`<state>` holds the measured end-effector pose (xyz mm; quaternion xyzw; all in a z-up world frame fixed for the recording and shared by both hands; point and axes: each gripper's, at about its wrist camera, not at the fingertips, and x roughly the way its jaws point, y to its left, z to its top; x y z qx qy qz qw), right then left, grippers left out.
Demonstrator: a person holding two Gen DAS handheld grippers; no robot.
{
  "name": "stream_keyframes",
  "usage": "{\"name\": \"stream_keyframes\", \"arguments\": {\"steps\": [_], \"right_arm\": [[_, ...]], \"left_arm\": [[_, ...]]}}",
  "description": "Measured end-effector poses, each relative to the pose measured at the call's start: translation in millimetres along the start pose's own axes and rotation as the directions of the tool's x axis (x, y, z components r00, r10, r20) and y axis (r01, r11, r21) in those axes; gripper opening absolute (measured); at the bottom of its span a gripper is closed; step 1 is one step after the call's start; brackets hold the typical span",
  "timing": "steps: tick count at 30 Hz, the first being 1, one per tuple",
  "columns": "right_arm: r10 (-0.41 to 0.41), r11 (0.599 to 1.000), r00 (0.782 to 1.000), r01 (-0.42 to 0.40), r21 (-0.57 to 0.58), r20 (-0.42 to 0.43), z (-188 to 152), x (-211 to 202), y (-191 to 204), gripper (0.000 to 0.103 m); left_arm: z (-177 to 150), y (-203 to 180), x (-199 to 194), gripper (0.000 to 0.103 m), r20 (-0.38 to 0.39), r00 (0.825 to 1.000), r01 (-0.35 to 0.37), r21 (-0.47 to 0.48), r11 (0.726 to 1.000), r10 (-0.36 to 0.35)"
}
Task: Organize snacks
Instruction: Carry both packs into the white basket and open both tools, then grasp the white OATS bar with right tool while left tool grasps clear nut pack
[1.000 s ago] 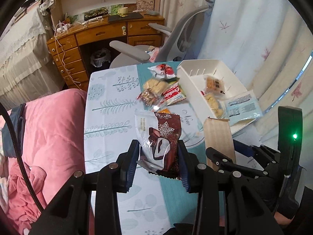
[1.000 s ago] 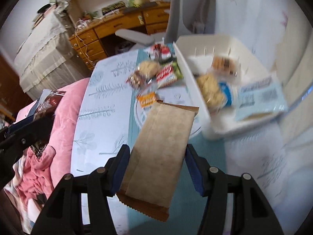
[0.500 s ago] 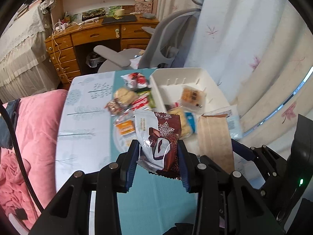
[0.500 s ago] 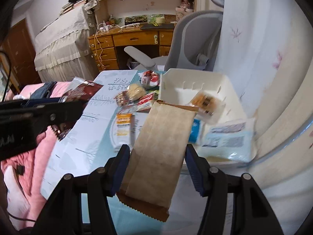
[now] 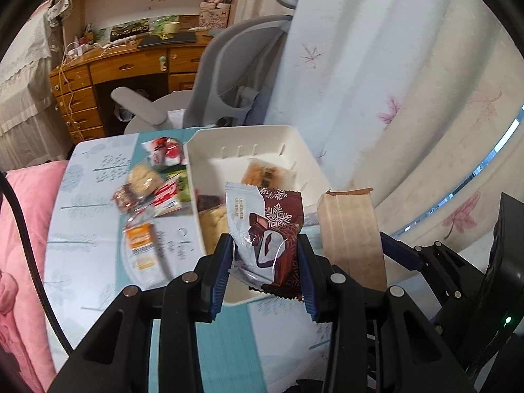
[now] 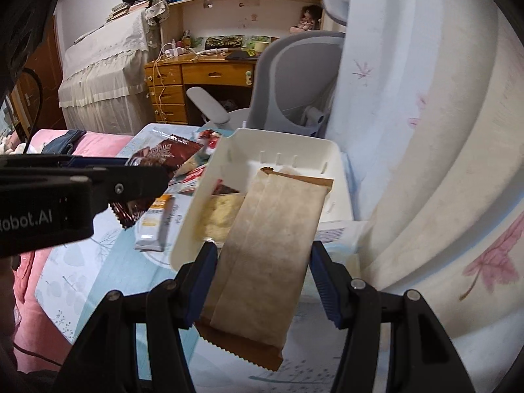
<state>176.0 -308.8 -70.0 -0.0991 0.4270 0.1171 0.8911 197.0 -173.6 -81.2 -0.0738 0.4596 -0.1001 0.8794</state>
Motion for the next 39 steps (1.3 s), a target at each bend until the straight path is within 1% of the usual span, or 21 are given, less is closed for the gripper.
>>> {"name": "stream_keyframes", "arguments": {"steps": [6,9,10,11,12,13,14,20,26,34,39], "right_arm": [[0.001,1.000,1.000,-0.001,0.024,0.000,6.7,7.9,-30.2,0.059],[0.048,0.995,0.999,-0.046,0.086,-0.019,10.0,16.3,-43.9,0.059],[0.062,0.993,0.998,-0.059,0.106,-0.023,11.1,18.8,-47.2,0.059],[0.080,0.988,0.996,-0.075,0.132,-0.033,12.2,23.5,-51.6,0.059],[0.091,0.985,0.995,-0.083,0.148,-0.046,12.5,27.7,-53.8,0.059],[0.097,0.983,0.994,-0.088,0.159,-0.054,12.9,30.8,-55.3,0.059],[0.102,0.981,0.993,-0.090,0.174,-0.063,12.5,34.0,-57.3,0.059],[0.125,0.969,0.987,-0.099,0.226,-0.105,7.8,45.1,-60.6,0.063],[0.153,0.957,0.981,-0.117,0.266,-0.122,3.2,47.5,-53.8,0.063],[0.184,0.949,0.973,-0.139,0.284,-0.140,0.7,49.6,-20.5,0.063],[0.203,0.941,0.968,-0.151,0.302,-0.149,1.7,49.0,16.2,0.063]], "left_arm": [[12.3,-12.4,21.0,0.038,0.003,1.000,0.029,-0.022,0.999,-0.029],[16.5,-14.1,28.4,0.039,-0.003,1.000,0.017,-0.029,0.999,-0.017],[16.9,-13.2,30.3,0.041,-0.007,1.000,0.010,-0.033,0.999,-0.011],[16.8,-12.4,31.5,0.052,-0.011,1.000,0.009,-0.037,0.999,-0.010],[16.8,-10.7,32.1,0.066,-0.015,1.000,0.007,-0.043,0.999,-0.008],[16.4,-8.8,31.9,0.070,-0.016,1.000,0.002,-0.050,0.999,-0.003],[15.7,-7.2,31.5,0.072,-0.017,1.000,-0.002,-0.052,0.999,0.001],[7.3,8.3,33.6,0.076,-0.071,0.996,-0.055,-0.083,0.995,0.049],[-11.8,29.2,27.5,0.076,-0.114,0.991,-0.084,-0.118,0.989,0.071],[-32.1,72.0,5.7,0.076,-0.147,0.984,-0.118,-0.147,0.982,0.096],[-38.4,107.1,-16.4,0.076,-0.156,0.981,-0.135,-0.145,0.980,0.112]]}}
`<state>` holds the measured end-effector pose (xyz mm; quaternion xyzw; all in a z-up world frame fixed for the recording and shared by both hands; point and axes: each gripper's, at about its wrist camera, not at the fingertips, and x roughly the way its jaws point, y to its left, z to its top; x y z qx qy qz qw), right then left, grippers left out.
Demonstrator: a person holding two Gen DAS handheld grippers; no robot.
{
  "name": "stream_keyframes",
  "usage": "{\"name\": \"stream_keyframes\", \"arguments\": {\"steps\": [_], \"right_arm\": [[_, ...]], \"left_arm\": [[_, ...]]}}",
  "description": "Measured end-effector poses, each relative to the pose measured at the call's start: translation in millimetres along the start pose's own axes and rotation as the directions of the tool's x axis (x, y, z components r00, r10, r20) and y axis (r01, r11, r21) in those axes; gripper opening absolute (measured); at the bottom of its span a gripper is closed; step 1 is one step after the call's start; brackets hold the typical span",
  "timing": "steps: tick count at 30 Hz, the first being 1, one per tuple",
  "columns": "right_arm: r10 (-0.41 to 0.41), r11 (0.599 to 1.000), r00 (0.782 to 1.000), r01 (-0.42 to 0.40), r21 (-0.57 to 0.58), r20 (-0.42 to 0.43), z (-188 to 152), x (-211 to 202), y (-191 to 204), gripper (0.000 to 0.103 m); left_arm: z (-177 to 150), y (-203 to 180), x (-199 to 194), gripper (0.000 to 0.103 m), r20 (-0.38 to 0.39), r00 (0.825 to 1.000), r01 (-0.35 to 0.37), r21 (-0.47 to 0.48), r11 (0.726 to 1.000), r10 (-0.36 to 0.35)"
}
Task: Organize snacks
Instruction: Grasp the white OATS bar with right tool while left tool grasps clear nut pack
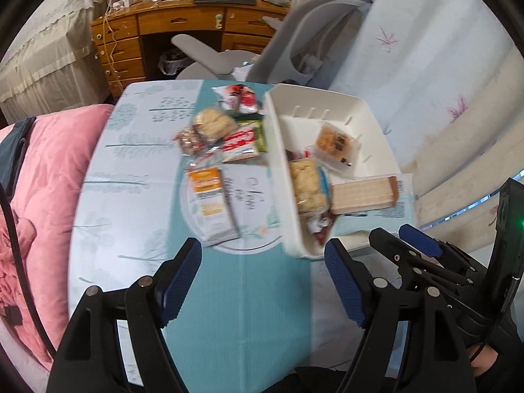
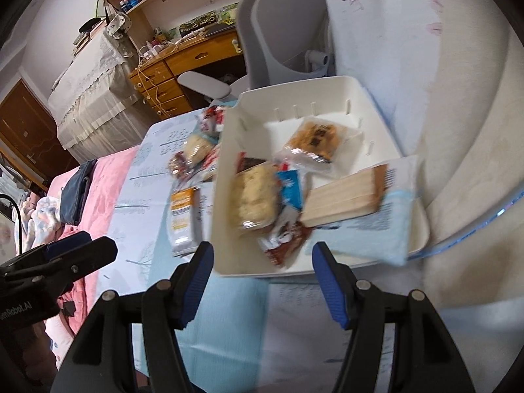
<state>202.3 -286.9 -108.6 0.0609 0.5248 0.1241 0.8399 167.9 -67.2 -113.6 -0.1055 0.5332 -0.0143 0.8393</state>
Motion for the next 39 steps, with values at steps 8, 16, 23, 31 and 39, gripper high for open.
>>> {"name": "stream_keyframes", "arguments": {"steps": [8,16,23,31,39], "right_arm": [[0.025,0.999,1.000,-0.025,0.021,-0.012,-12.3,18.5,63.8,0.063],[0.024,0.998,1.000,-0.023,0.053,-0.020,-20.9,47.1,123.4,0.063],[-0.018,0.996,0.999,0.021,0.092,-0.031,-28.7,72.2,156.7,0.063],[-0.087,0.985,0.995,0.094,0.147,-0.054,-38.2,88.9,169.2,0.063],[-0.128,0.983,0.991,0.133,0.126,-0.045,-45.0,98.2,166.5,0.063]], "left_arm": [[-2.4,70.5,-24.2,0.076,-0.012,0.999,-0.039,0.007,0.999,0.039],[1.6,143.7,-33.4,0.076,-0.035,0.997,-0.069,0.021,0.997,0.070],[19.3,186.5,-24.4,0.076,-0.067,0.996,-0.057,0.073,0.996,0.062],[50.7,197.3,2.6,0.076,-0.129,0.990,-0.037,0.164,0.986,0.059],[86.0,180.4,36.8,0.076,-0.133,0.988,-0.047,0.245,0.968,0.082]]}}
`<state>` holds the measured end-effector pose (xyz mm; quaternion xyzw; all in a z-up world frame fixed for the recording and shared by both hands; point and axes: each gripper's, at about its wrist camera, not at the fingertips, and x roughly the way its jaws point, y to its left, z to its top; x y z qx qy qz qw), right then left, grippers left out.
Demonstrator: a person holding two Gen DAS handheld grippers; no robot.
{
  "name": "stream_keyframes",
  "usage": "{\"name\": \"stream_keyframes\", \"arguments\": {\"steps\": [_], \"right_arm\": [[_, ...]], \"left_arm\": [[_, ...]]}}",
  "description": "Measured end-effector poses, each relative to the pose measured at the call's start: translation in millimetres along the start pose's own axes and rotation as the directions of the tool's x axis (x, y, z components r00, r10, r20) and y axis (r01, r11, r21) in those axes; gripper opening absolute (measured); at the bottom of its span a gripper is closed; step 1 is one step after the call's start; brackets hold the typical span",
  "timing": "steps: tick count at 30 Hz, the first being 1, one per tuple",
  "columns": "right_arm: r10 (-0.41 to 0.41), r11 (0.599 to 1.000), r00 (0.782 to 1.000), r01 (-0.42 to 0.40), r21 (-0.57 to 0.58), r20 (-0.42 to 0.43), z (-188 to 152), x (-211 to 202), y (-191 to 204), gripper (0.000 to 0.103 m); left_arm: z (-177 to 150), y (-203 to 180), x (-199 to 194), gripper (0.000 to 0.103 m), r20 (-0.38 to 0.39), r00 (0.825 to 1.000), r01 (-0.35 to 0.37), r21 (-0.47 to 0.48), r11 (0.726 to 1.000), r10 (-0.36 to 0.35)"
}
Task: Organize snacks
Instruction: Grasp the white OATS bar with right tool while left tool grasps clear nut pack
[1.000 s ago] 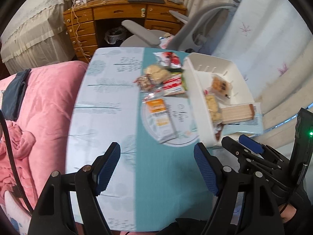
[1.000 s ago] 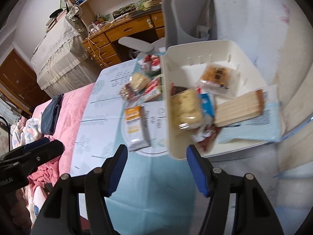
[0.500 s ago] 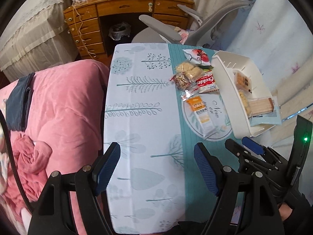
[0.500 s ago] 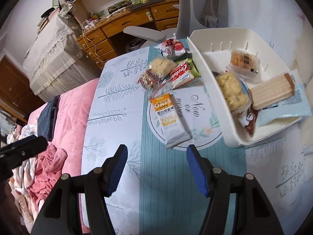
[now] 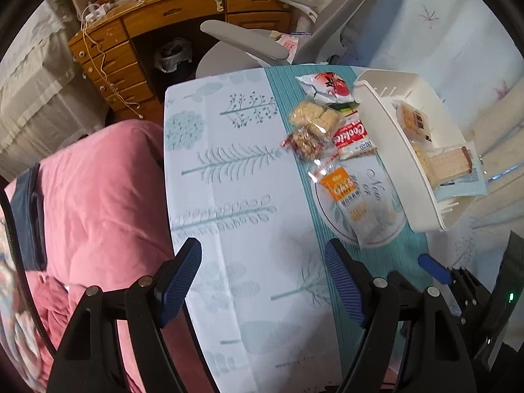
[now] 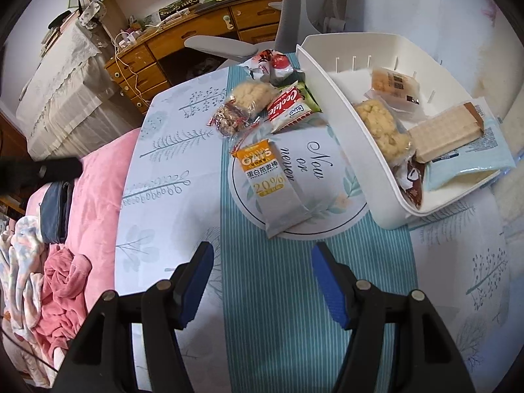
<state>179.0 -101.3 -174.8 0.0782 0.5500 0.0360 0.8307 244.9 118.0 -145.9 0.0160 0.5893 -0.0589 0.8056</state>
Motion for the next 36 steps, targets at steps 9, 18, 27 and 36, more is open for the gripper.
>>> {"name": "stream_keyframes", "arguments": {"steps": [9,18,27,36], "right_arm": [[0.001,1.000,0.999,0.000,-0.030,0.036,16.3,30.3,9.7,0.063],[-0.045,0.984,0.995,0.060,-0.166,0.093,27.4,55.8,21.2,0.063],[-0.073,0.971,0.992,0.095,-0.220,0.103,32.9,84.4,11.9,0.063],[-0.028,0.976,0.997,0.041,-0.212,0.066,34.6,107.2,-2.4,0.062]], "left_arm": [[43.6,-7.4,35.4,0.077,-0.049,0.999,-0.002,0.002,1.000,0.002],[73.0,-22.5,90.6,0.080,-0.103,0.994,0.042,-0.020,0.999,-0.044],[92.1,-30.8,142.2,0.080,-0.038,0.993,0.109,-0.132,0.985,-0.115],[100.6,-36.1,179.5,0.080,0.011,0.992,0.128,-0.186,0.974,-0.129]]}}
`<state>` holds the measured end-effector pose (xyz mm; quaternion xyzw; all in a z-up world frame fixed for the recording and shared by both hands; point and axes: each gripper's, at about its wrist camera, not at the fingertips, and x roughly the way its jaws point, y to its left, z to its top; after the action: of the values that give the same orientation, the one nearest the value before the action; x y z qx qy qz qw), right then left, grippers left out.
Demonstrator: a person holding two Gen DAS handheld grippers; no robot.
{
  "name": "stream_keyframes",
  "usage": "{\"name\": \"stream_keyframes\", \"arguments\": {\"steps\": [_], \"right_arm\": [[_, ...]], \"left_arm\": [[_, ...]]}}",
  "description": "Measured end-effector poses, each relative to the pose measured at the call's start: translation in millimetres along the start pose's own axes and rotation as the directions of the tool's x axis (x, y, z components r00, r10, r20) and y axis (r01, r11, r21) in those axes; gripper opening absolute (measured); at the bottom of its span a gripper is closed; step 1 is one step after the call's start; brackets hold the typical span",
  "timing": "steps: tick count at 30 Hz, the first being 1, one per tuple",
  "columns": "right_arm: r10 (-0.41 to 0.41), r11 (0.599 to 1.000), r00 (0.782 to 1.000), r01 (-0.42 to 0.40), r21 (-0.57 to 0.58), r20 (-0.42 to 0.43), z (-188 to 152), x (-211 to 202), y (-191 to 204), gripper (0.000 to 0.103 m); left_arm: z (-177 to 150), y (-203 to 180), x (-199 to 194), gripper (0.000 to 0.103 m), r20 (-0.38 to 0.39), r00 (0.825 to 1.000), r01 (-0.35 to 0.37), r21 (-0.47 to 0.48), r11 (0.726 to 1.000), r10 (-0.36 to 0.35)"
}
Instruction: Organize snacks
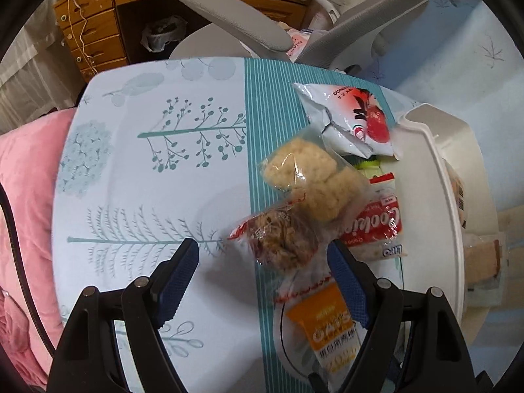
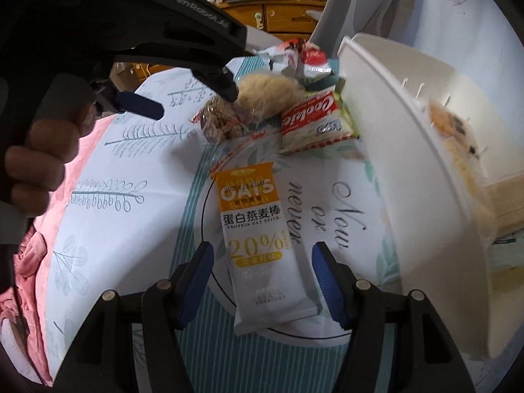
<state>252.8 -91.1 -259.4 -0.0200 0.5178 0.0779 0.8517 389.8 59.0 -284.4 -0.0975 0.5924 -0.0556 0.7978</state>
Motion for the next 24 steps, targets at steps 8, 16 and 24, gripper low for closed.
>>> {"name": "stream_keyframes", "arguments": {"steps": [8,16,24], "right_arm": [[0.013,1.000,1.000,-0.013,0.001,-0.015,-4.4,11.8,-3.7,0.053],[0.013,1.000,1.000,-0.013,0.005,-0.010,-5.4,13.3,-4.9,0.047],[0.029,0.999,0.999,-0.028,0.037,-0.017,-5.4,4.2,-7.2,0.046]], "left_arm": [[0.1,-3.2,24.4,0.065,-0.023,1.000,0.011,-0.012,1.000,-0.011],[2.5,-3.3,20.5,0.054,0.005,1.000,0.026,-0.008,1.000,-0.026],[-5.6,-0.2,10.3,0.039,-0.024,0.998,0.051,-0.004,0.999,-0.051]]}}
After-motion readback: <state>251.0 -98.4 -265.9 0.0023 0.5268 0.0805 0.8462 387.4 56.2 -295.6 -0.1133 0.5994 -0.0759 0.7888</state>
